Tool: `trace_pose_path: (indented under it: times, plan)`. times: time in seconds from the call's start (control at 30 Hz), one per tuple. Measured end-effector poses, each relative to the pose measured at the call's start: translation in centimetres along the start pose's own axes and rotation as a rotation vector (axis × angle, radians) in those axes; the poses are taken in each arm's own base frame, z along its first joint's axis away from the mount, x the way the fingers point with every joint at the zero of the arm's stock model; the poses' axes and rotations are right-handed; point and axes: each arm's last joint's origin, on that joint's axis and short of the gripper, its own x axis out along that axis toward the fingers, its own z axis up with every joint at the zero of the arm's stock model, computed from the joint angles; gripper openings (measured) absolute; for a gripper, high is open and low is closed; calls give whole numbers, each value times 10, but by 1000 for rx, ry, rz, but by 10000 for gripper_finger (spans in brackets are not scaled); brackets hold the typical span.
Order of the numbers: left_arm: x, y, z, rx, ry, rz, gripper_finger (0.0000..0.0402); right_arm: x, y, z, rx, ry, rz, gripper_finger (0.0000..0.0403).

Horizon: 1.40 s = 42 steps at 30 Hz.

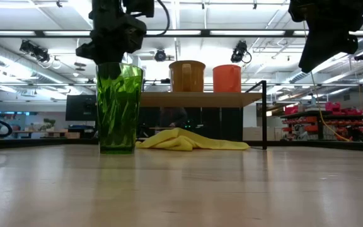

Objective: Stack small to large cups/mugs on shelf
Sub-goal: Put the green cup on the shelf

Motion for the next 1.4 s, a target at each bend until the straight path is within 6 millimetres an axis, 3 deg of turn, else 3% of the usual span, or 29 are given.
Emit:
trace_pose_path:
  times: [0.53,0.8,1.07,1.23,1.4]
  plan:
    - [9,-3,5,-3,8,9,63,0,1,0,5,-4,9,94]
    - [8,-3,4,-10,17,-2,14,0,1,0,5,-4,9,94]
    - [7,-4,3,-8,48,-24,15,0,1,0,1,-4,9,94]
    - [-23,-8,7,6,22,-44,12,0,1,0,-8,-4,10,94]
    - [-76,-7,13,20,-80,-18,12,-3,-1,-6,-2,-24,81,94]
